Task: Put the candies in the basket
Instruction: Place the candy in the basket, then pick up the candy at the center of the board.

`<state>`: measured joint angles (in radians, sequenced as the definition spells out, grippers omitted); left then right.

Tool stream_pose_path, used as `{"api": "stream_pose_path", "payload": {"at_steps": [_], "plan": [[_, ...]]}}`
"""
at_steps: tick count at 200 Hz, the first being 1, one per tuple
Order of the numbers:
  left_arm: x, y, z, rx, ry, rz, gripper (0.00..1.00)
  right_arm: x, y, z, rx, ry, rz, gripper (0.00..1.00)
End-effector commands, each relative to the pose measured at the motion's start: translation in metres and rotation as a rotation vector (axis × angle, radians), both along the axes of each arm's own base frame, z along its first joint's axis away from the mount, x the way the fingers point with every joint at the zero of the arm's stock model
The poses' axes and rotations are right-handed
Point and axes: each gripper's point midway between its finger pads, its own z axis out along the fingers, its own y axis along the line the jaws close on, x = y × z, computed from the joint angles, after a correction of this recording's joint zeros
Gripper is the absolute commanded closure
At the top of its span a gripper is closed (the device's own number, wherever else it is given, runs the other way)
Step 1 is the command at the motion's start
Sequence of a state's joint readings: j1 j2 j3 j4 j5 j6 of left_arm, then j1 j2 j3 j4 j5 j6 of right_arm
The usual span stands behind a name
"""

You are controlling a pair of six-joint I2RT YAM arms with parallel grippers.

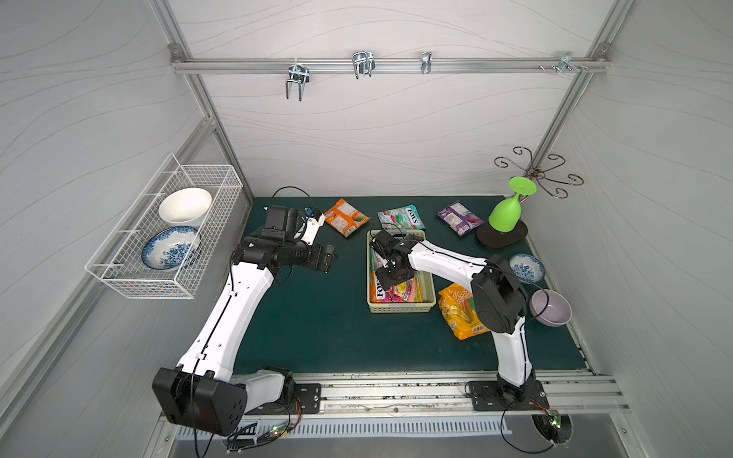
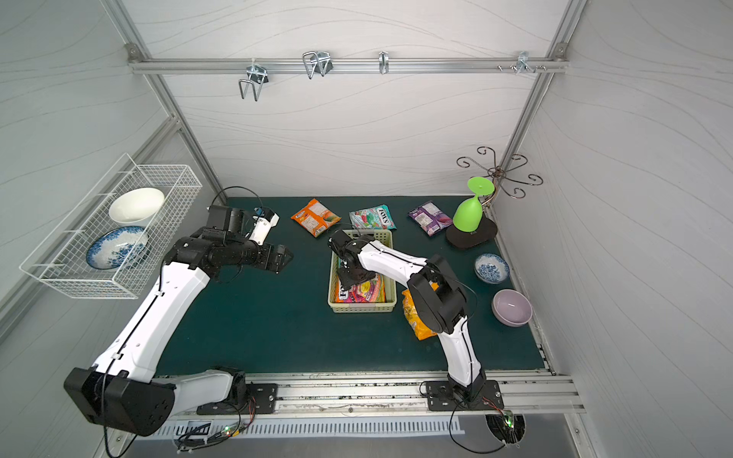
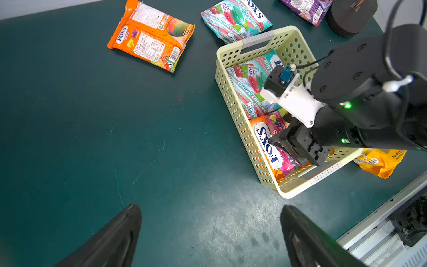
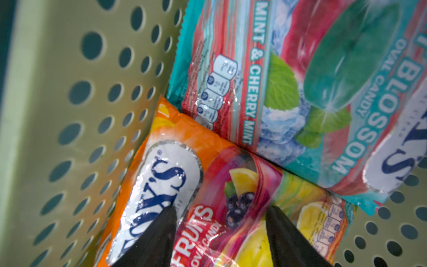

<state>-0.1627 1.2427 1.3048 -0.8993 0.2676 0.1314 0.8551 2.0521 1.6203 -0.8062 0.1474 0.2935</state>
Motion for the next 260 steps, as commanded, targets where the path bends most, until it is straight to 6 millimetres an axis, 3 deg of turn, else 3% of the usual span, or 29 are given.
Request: {"api": "stream_pose_path", "payload": {"at_steps": [1, 48, 84, 165, 212, 260], "plan": [[0.005, -0.003, 0.016, -0.037, -0.046, 0.003, 0.02, -0.016, -0.017, -0.003, -0.036, 0.063, -0.024, 0.35], [0.011, -0.004, 0.007, -0.065, -0.023, 0.047, 0.01, -0.011, -0.023, 0.053, 0.048, -0.033, -0.03, 0.33], [0.023, 0.003, -0.005, -0.073, -0.032, 0.128, 0.02, -0.01, -0.042, 0.075, 0.056, -0.11, -0.04, 0.32], [0.037, 0.007, -0.018, -0.087, 0.005, 0.211, 0.02, -0.014, -0.111, 0.118, 0.068, -0.226, -0.122, 0.27], [0.054, 0.006, -0.03, -0.079, 0.061, 0.243, 0.05, -0.019, -0.154, 0.144, 0.099, -0.314, -0.18, 0.25], [0.081, 0.004, -0.042, -0.028, 0.101, 0.219, 0.11, -0.028, -0.2, 0.155, 0.13, -0.362, -0.253, 0.22]]}}
